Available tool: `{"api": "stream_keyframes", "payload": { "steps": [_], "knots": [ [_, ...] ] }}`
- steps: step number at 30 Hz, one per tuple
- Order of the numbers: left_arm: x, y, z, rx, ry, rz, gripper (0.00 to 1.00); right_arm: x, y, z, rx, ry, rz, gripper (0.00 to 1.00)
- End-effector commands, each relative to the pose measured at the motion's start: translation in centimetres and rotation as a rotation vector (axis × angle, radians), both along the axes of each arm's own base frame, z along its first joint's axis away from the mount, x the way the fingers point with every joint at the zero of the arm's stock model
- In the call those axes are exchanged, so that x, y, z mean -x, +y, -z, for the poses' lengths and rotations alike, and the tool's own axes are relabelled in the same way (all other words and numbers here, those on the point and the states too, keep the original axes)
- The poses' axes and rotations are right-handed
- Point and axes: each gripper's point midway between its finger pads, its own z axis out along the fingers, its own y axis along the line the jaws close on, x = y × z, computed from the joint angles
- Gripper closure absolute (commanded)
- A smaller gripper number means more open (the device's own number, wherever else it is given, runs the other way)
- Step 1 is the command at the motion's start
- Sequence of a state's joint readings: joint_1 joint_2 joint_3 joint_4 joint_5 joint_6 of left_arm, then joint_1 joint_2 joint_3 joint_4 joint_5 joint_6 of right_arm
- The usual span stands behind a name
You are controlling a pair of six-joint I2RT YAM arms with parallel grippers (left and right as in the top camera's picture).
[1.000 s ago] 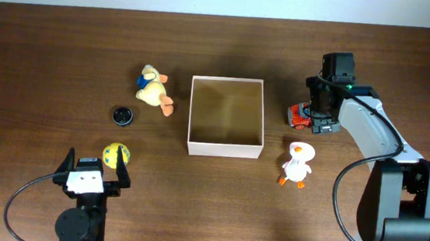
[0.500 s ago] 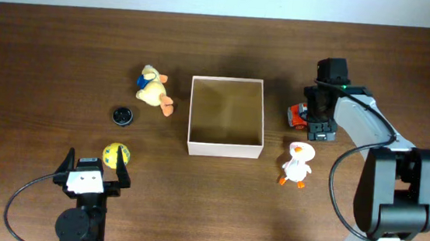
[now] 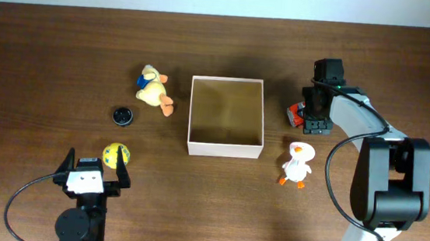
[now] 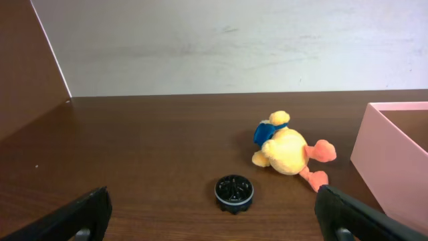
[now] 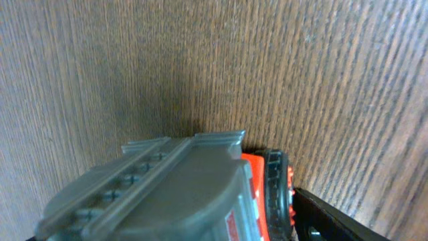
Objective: Pack container
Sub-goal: 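Lower the right gripper and grasp the red toy truck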
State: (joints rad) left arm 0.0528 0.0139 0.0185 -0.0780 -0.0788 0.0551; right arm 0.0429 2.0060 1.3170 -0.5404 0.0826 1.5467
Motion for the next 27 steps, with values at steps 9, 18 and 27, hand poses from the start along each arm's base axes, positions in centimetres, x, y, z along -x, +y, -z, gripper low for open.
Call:
{"api": "stream_keyframes", "payload": {
  "steps": [9, 18, 27],
  "knots": [
    [0.0, 0.0, 0.2, 0.01, -0.003, 0.001, 0.01, -1.7, 1.4, 0.0, -0.069, -0.055, -0.027, 0.24],
    [0.0, 0.0, 0.2, 0.01, -0.003, 0.001, 0.01, -3.9, 0.8, -2.4, 0.004, -0.113, -0.192, 0.41],
    [0.0, 0.0, 0.2, 0.01, -0.003, 0.001, 0.01, -3.7, 0.4, -3.2, 0.068, -0.076, -0.284, 0.42]
  ]
}}
